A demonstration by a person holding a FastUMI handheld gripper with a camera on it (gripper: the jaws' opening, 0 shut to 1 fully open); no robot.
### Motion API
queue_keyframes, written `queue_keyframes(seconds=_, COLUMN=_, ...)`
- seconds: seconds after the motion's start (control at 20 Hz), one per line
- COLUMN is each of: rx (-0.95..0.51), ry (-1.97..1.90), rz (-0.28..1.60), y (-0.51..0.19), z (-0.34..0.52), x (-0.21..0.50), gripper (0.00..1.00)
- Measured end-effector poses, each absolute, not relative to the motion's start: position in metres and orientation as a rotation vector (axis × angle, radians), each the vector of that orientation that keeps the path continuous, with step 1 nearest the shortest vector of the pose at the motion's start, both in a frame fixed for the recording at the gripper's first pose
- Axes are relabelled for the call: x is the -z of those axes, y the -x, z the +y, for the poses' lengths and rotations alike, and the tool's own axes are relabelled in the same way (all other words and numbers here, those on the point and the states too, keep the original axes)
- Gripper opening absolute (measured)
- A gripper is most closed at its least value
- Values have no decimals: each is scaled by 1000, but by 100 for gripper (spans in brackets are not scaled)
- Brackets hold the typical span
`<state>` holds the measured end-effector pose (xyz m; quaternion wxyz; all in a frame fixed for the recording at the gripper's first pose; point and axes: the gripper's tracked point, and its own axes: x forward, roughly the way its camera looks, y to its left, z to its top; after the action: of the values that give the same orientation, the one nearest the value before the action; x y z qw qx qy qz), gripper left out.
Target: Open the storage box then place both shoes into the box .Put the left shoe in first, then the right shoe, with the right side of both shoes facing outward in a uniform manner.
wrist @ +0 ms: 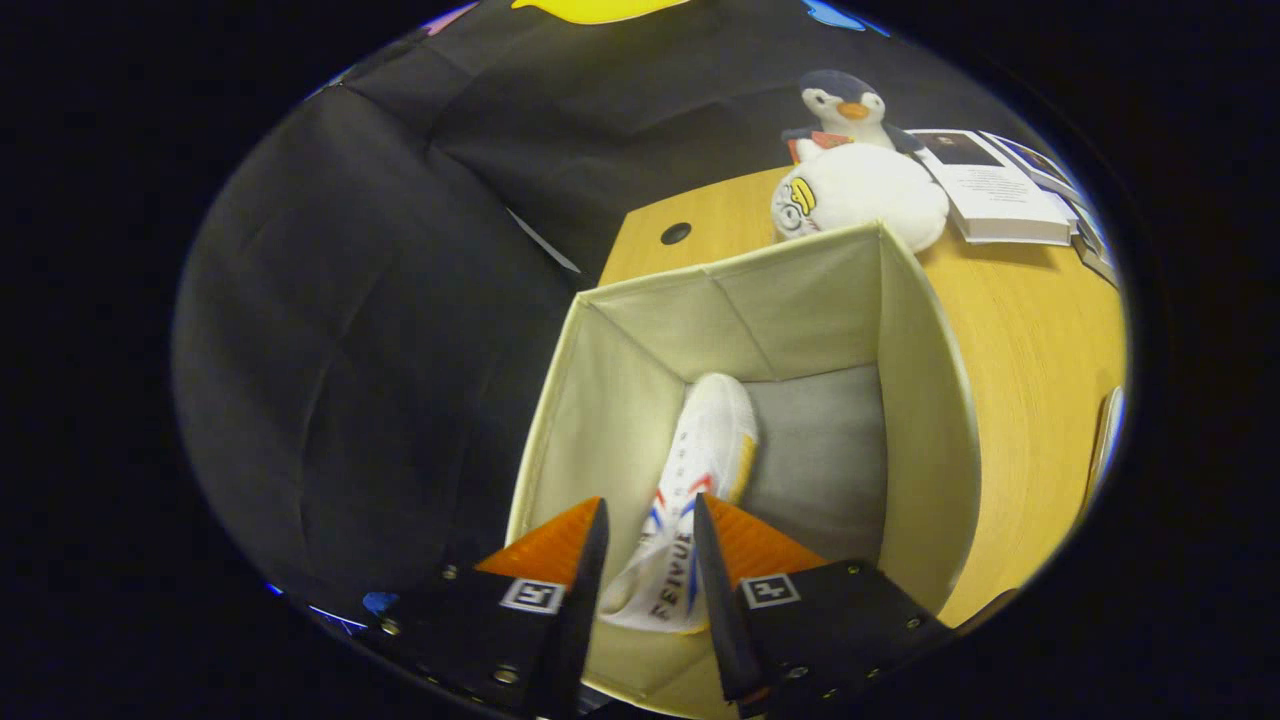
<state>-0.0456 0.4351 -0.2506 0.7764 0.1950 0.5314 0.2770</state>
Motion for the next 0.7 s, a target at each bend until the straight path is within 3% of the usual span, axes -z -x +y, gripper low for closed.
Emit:
queue_keyframes(seconds=0.1, rx=-626, ry=-356, rz=1089, y=42, z=425, x=241, gripper=96)
queue_keyframes(seconds=0.35, rx=-642, ry=-360, rz=986, y=36, z=392, x=208, gripper=98)
queue_keyframes(seconds=0.7, rx=-547, ry=-370, rz=869, y=20, z=299, x=177, gripper=98)
